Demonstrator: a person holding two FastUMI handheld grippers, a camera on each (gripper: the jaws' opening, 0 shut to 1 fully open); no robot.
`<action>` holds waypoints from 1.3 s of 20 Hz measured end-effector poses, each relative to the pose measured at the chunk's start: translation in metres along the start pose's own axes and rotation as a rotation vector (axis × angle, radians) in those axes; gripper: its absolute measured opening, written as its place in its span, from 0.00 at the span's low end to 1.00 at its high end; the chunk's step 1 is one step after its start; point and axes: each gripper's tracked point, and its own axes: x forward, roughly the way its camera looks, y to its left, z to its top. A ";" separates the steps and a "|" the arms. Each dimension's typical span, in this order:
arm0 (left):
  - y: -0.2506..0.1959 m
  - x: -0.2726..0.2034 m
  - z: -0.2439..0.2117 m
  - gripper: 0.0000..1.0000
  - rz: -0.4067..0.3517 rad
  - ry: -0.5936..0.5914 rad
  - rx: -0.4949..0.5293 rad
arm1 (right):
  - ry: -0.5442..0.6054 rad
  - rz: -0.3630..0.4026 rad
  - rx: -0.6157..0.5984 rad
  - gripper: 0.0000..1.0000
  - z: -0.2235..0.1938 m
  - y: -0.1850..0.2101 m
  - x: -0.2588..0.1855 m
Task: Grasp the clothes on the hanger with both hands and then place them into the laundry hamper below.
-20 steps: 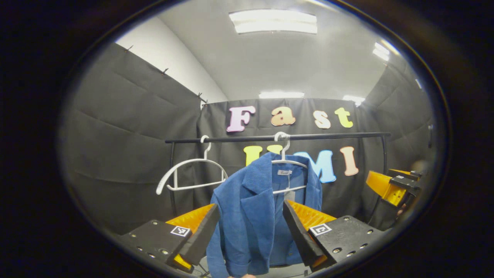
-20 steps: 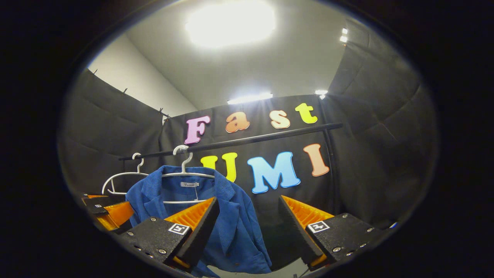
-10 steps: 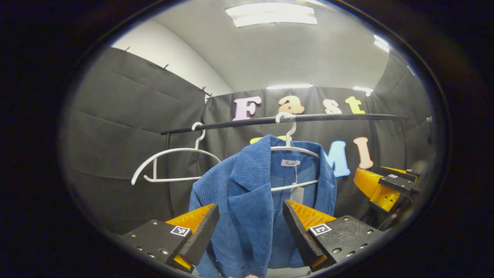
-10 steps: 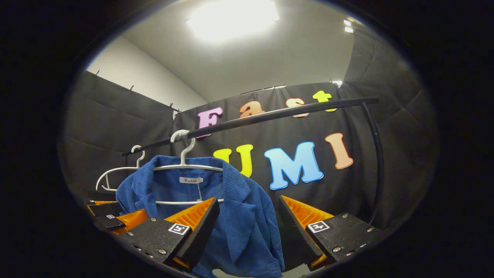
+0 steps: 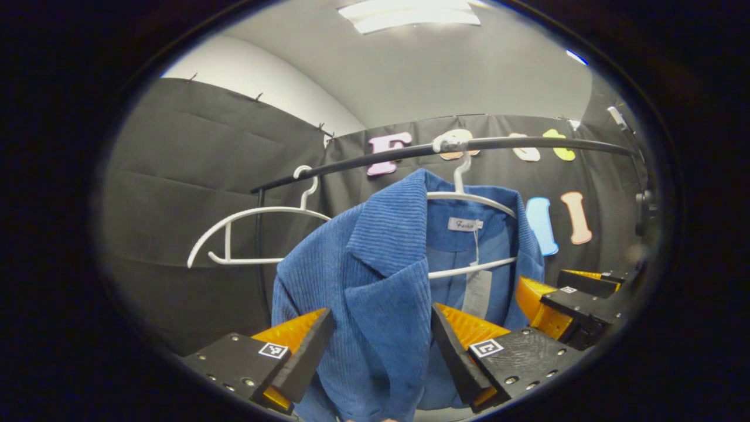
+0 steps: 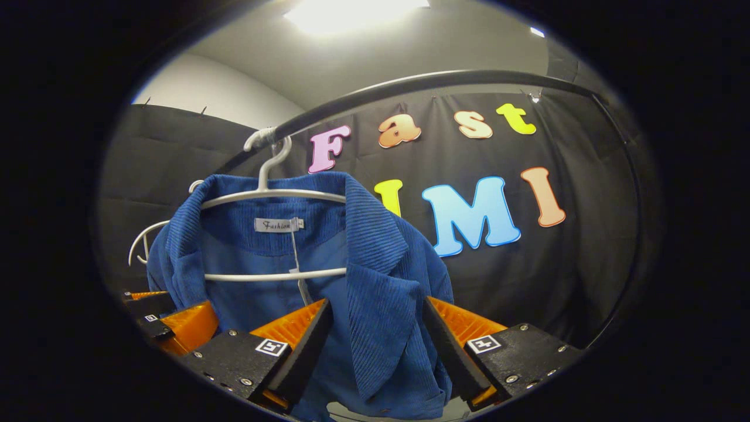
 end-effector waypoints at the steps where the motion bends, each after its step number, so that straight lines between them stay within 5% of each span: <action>1: 0.001 0.003 -0.003 0.95 0.016 0.005 -0.002 | 0.010 -0.004 0.007 0.95 -0.006 0.000 0.006; 5: 0.003 0.015 -0.019 0.96 0.049 0.032 -0.004 | 0.056 -0.011 0.029 0.94 -0.026 -0.003 0.020; 9: 0.010 0.018 -0.029 0.97 0.089 0.045 0.015 | 0.069 0.016 0.041 0.79 -0.032 0.001 0.029; 11: 0.009 0.017 -0.027 0.73 0.088 0.040 0.019 | 0.079 0.047 0.045 0.51 -0.031 0.006 0.030; 14: 0.002 0.018 -0.024 0.58 0.022 0.035 -0.007 | 0.021 0.040 0.027 0.07 -0.016 -0.001 0.019; 15: 0.005 0.013 -0.022 0.53 0.027 0.030 -0.006 | 0.008 0.049 0.025 0.05 -0.013 0.003 0.014; 18: 0.017 0.005 -0.013 0.12 0.040 0.016 0.026 | -0.033 0.002 -0.036 0.03 0.004 -0.013 0.002; 23: 0.036 -0.021 0.028 0.01 0.047 -0.045 0.078 | -0.133 -0.043 -0.078 0.03 0.051 -0.022 -0.016; 26: 0.049 -0.038 0.054 0.05 0.058 -0.078 0.102 | -0.203 -0.079 -0.106 0.03 0.081 -0.034 -0.022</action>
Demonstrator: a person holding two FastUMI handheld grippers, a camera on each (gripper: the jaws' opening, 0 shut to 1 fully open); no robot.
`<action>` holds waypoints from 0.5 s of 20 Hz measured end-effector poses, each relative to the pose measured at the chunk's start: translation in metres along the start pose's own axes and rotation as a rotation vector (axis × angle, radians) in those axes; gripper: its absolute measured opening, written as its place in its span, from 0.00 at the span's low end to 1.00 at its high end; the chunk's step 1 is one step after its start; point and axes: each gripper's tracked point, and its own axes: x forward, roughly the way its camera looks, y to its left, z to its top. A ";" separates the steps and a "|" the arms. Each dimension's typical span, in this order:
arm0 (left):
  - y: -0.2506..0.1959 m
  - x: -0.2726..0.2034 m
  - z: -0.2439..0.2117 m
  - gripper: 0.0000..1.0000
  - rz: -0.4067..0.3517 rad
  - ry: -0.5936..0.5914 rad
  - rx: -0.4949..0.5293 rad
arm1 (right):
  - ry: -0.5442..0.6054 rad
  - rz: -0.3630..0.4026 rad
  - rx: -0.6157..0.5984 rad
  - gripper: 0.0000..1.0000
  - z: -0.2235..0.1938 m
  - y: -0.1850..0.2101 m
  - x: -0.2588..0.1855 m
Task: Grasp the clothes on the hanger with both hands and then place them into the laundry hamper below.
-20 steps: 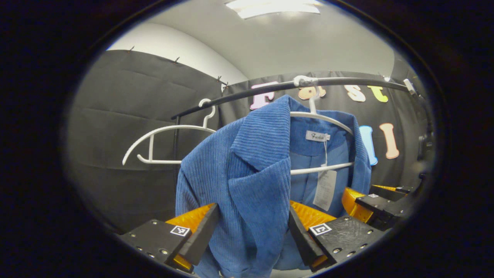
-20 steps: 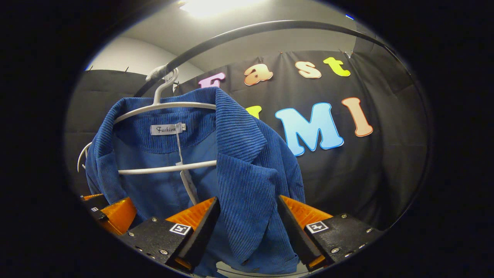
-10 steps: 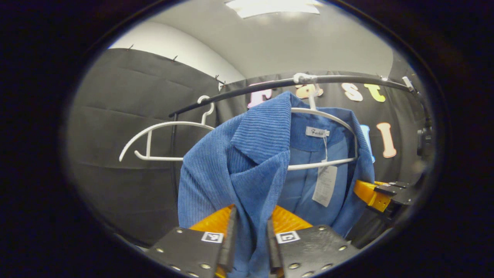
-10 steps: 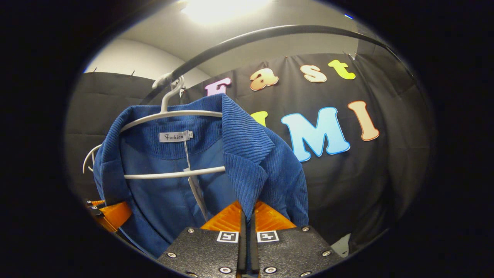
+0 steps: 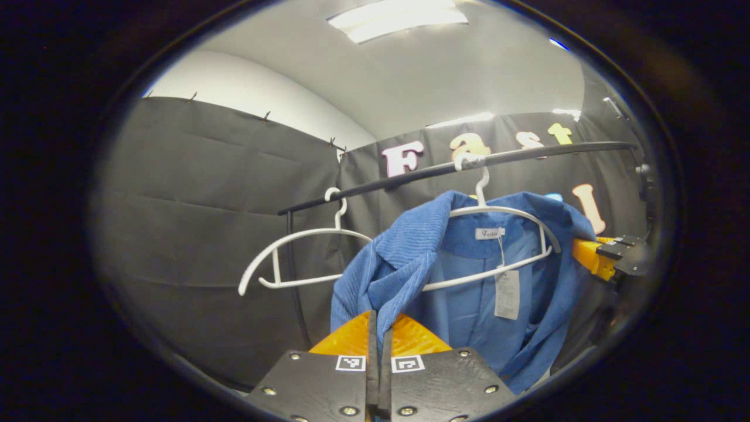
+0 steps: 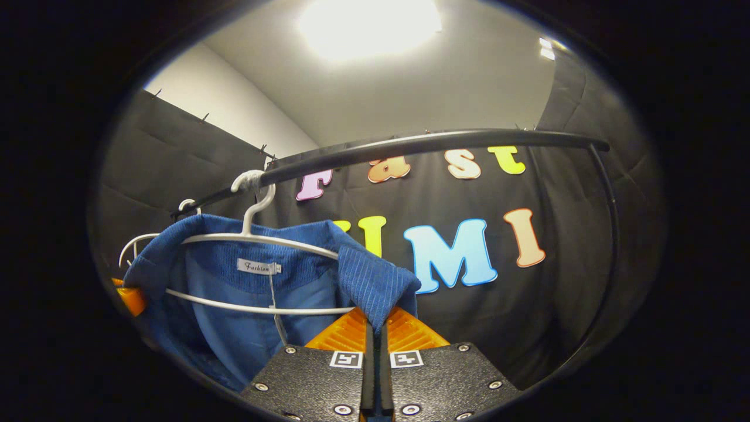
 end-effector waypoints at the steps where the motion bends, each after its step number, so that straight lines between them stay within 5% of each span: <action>1: 0.005 -0.002 0.010 0.05 0.002 -0.016 0.008 | -0.019 -0.009 -0.002 0.03 0.009 -0.002 0.000; 10: 0.037 0.012 0.050 0.05 -0.026 -0.077 0.014 | -0.130 -0.066 -0.063 0.03 0.063 -0.025 0.013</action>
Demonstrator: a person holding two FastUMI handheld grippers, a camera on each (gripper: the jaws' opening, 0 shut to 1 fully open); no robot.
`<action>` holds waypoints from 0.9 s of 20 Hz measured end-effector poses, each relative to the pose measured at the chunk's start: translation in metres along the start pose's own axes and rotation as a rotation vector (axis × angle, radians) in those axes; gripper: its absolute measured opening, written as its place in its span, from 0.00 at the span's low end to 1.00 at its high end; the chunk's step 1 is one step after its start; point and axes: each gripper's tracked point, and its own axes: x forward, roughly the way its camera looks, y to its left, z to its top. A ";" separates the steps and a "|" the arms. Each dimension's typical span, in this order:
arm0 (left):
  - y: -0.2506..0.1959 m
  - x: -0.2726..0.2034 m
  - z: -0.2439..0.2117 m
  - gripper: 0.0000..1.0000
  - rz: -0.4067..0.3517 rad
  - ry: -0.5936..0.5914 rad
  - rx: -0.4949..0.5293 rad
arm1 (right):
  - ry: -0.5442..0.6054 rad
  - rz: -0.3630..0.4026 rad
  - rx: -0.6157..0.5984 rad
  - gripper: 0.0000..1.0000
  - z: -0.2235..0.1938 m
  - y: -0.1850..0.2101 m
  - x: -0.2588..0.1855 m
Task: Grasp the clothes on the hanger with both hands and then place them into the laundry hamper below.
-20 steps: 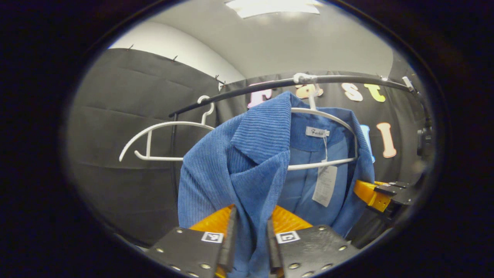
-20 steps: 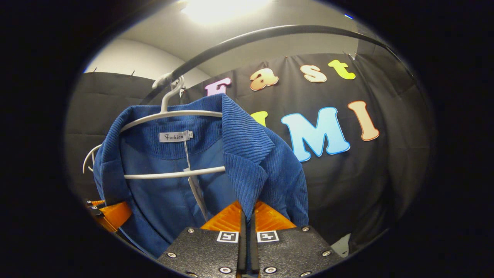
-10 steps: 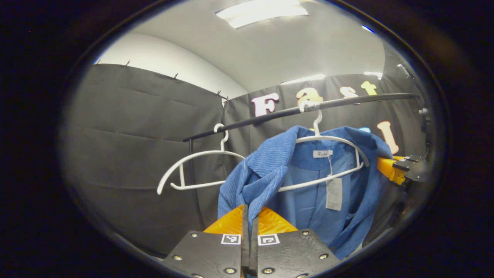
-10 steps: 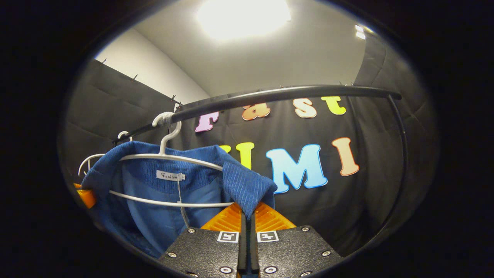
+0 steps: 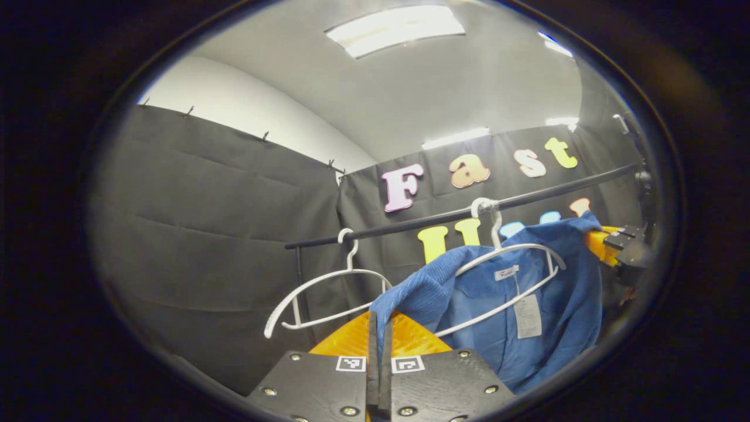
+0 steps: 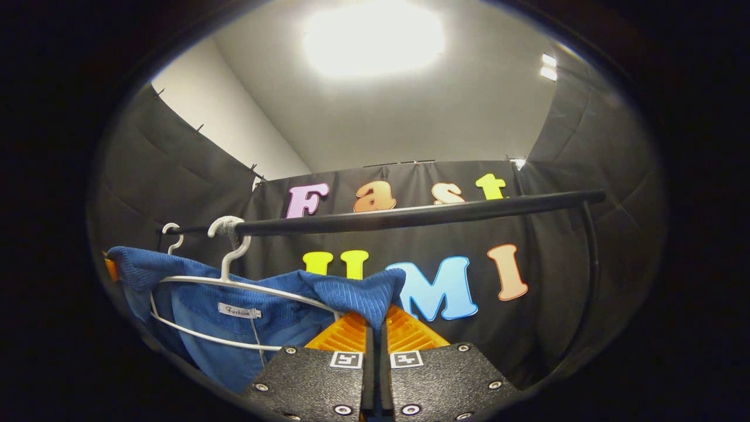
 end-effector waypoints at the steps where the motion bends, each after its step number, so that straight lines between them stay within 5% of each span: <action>1: 0.005 0.004 0.003 0.05 0.000 -0.007 -0.001 | -0.013 -0.003 -0.013 0.01 0.004 -0.004 0.004; 9: 0.037 0.057 0.021 0.00 0.015 -0.086 0.133 | -0.052 -0.055 -0.078 0.03 0.004 -0.035 0.041; 10: 0.041 0.063 0.025 0.05 0.017 -0.097 0.149 | -0.050 -0.059 -0.084 0.02 0.000 -0.036 0.045; 18: 0.062 0.126 0.034 0.05 -0.007 -0.119 0.204 | 0.034 -0.040 -0.091 0.03 -0.063 -0.038 0.075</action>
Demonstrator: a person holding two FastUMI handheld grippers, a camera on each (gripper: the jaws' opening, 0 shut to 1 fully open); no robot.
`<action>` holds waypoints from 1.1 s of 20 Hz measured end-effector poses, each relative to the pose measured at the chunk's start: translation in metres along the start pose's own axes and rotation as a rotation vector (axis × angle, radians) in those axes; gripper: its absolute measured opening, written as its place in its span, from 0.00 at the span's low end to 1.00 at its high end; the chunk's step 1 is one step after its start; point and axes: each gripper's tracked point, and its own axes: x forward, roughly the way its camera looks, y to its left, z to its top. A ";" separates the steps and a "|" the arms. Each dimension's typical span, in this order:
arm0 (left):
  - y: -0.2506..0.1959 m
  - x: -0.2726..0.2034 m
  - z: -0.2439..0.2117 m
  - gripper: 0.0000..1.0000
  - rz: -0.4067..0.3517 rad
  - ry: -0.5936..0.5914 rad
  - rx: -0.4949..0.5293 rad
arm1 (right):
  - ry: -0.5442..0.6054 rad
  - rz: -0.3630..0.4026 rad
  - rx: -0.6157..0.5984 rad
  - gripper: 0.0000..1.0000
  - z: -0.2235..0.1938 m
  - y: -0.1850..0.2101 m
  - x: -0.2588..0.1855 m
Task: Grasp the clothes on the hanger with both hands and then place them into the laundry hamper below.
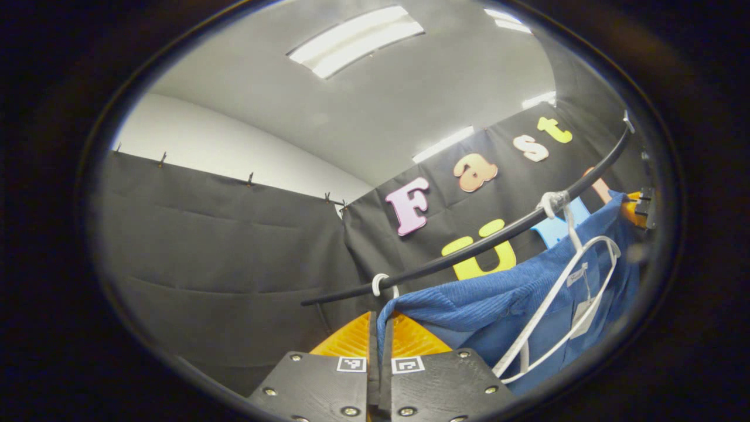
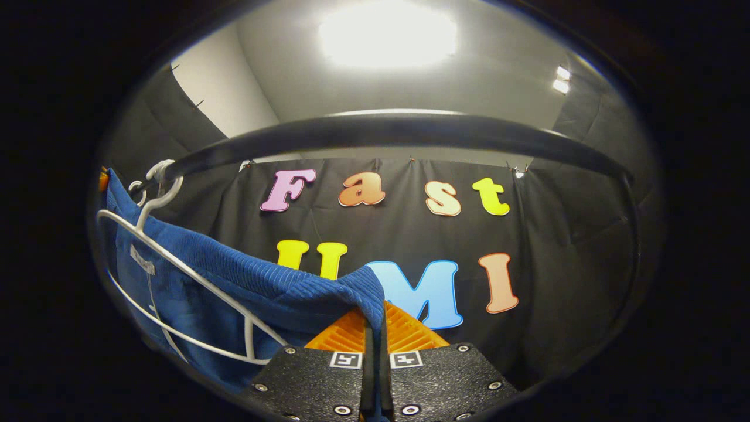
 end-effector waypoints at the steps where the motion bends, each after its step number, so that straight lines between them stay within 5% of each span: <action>1: 0.000 0.002 -0.007 0.05 -0.005 0.009 -0.013 | 0.014 0.004 -0.001 0.03 -0.007 0.005 -0.001; 9: -0.027 0.008 -0.094 0.05 -0.065 0.158 -0.160 | 0.246 0.048 0.126 0.03 -0.096 0.032 0.017; 13: -0.031 -0.004 -0.116 0.05 -0.069 0.185 -0.179 | 0.298 0.068 0.090 0.03 -0.131 0.036 0.007; 22: -0.029 -0.054 -0.149 0.00 -0.086 0.225 -0.213 | 0.384 0.071 0.076 0.03 -0.157 0.046 -0.067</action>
